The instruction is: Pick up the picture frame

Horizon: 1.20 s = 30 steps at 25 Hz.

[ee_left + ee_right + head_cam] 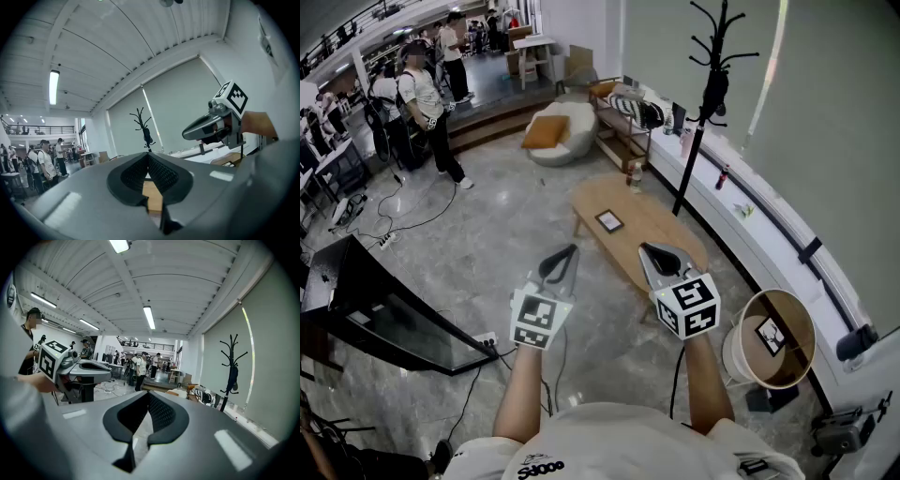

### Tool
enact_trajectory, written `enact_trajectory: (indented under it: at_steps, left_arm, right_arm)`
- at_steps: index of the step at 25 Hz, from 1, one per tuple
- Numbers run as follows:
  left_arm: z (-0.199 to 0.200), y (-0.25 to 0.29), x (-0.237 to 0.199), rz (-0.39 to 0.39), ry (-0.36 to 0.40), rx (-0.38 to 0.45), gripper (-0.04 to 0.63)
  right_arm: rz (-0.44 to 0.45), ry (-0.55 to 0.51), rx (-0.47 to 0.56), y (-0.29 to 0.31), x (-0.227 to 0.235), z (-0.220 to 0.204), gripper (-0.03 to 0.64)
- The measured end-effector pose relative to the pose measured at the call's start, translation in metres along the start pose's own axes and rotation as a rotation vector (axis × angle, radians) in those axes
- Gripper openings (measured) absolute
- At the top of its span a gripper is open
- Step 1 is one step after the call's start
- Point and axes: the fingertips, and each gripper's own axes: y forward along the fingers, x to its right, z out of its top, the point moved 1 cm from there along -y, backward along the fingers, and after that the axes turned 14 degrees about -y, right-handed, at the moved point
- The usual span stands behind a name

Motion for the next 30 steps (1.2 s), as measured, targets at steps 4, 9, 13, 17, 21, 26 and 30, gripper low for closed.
enact_trajectory:
  at_steps: [4,9,13,17,21,26,30]
  left_arm:
    - [-0.004,0.007,0.0,0.007,-0.008,-0.009,0.011]
    - [-0.01,0.014,0.002,0.025,-0.007,-0.024,0.011]
    - [-0.011,0.021,0.007,0.032,-0.007,-0.028,0.011]
    - [-0.015,0.029,0.018,0.04,-0.006,-0.037,0.011]
    - [-0.021,0.035,0.031,0.053,-0.002,-0.05,0.011]
    - [-0.025,0.038,0.044,0.065,-0.006,-0.061,0.012]
    - [-0.028,0.047,0.047,0.069,0.001,-0.068,0.011]
  right_arm:
    - [-0.007,0.003,0.001,0.002,0.009,-0.005,0.005]
    - [-0.011,0.022,0.002,0.001,0.02,-0.014,0.004]
    - [-0.021,0.008,0.006,0.0,0.027,-0.019,0.003]
    - [-0.012,0.016,0.016,-0.004,0.034,-0.026,0.003]
    - [0.028,0.066,0.047,-0.012,0.038,-0.035,0.003]
    - [0.036,0.035,0.069,-0.019,0.04,-0.039,0.003]
    - [0.037,0.029,0.084,-0.017,0.049,-0.042,0.003]
